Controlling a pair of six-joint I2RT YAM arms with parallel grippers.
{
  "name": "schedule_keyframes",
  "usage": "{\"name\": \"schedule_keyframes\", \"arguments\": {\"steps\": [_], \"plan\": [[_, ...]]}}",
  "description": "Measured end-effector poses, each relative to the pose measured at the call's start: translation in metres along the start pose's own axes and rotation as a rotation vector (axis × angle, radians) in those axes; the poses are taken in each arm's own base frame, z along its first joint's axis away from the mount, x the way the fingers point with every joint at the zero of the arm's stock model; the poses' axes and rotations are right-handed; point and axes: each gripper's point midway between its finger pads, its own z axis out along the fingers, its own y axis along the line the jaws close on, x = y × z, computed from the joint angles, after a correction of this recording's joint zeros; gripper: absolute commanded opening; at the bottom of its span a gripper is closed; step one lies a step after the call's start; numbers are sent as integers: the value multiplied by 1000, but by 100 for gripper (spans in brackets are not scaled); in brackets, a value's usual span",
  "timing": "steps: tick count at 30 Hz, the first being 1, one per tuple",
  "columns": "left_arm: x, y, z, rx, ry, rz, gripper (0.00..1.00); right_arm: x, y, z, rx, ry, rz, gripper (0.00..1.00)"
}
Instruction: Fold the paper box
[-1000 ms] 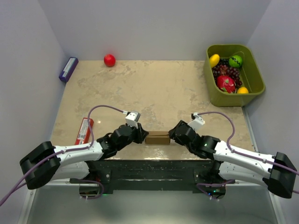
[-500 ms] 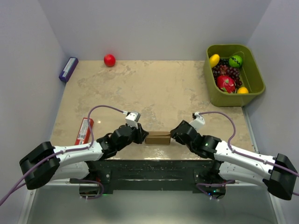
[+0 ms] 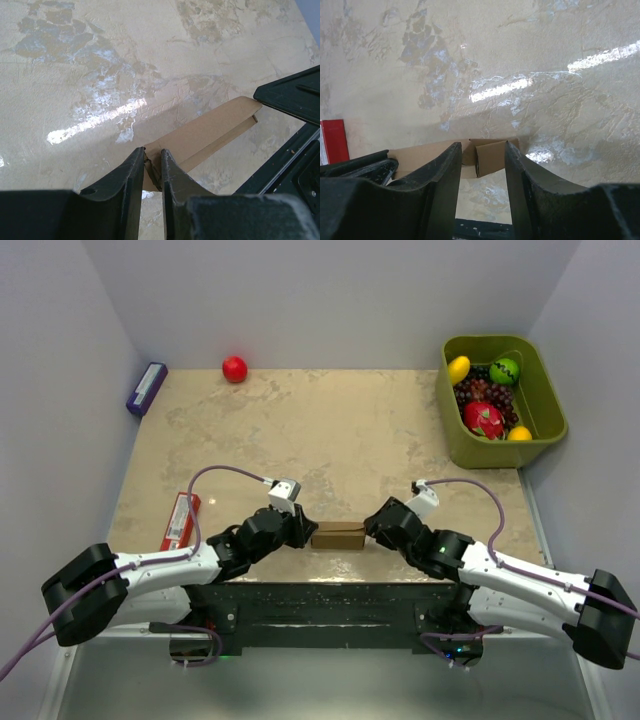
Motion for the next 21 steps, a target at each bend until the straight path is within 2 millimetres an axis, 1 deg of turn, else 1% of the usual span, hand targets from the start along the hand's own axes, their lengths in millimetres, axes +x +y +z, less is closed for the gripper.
{"name": "schedule_keyframes", "arguments": {"steps": [2,7,21], "plan": [[0,0,0,0,0,0,16,-1,1,-1,-1,-1,-8,45],[0,0,0,0,0,0,16,-5,8,-3,-16,-6,-12,41],[0,0,0,0,0,0,16,2,13,-4,-40,32,-11,33]]}}
